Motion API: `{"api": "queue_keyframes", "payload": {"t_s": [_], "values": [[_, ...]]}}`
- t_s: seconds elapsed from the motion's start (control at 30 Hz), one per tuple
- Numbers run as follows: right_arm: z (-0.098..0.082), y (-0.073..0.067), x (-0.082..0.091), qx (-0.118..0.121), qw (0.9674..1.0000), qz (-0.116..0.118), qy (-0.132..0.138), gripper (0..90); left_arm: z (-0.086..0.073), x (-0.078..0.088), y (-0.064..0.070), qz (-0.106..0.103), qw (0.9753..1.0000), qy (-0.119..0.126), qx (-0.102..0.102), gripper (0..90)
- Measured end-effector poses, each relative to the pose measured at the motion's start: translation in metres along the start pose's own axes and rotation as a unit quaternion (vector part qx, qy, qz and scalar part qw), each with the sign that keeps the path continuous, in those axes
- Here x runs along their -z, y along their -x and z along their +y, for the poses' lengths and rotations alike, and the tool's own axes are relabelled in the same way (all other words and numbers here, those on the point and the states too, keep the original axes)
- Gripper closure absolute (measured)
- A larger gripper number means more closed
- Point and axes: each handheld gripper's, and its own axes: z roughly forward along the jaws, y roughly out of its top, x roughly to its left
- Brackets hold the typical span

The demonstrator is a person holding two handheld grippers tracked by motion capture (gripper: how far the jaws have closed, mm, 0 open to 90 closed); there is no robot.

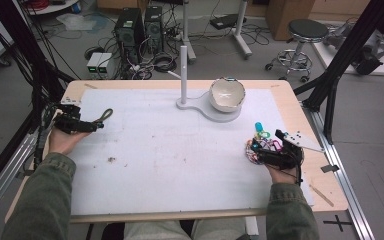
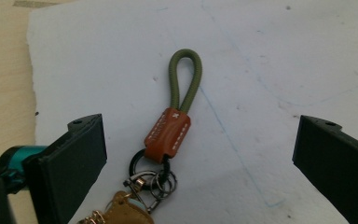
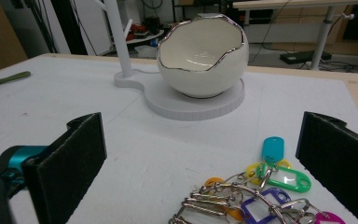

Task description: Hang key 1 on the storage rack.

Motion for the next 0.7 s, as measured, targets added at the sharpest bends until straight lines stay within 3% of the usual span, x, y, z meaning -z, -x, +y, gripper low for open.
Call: {"api": "queue_keyframes", "payload": {"t_s": [0.13, 0.3, 0.4, 0.47, 0.53, 0.7], "values": [[0.0, 0.0, 0.0, 0.0, 1.0, 0.002, -0.001, 0.7, 0.001, -0.008, -0.008, 0.005, 0.9998, -0.018, 0.001, 4.5], [-0.001, 0.0, -0.001, 0.003, 1.0, 0.002, -0.003, 0.7, 0.005, -0.02, -0.01, 0.005, 0.9983, -0.054, -0.022, 6.4], [-0.001, -0.001, 0.0, 0.004, 1.0, 0.002, -0.002, 0.7, 0.006, -0.025, -0.013, 0.001, 0.9981, -0.056, -0.025, 10.6], [-0.001, -0.001, 0.001, 0.002, 1.0, 0.001, -0.001, 0.7, 0.006, -0.026, -0.014, -0.002, 0.9982, -0.051, -0.031, 20.4], [-0.001, -0.001, 0.002, 0.004, 1.0, 0.001, 0.0, 0.8, 0.005, -0.028, -0.015, -0.007, 0.998, -0.054, -0.033, 24.5], [-0.002, 0.001, 0.004, 0.001, 1.0, -0.002, 0.0, 0.8, 0.003, -0.032, -0.018, -0.008, 0.9978, -0.058, -0.032, 31.1]]}}
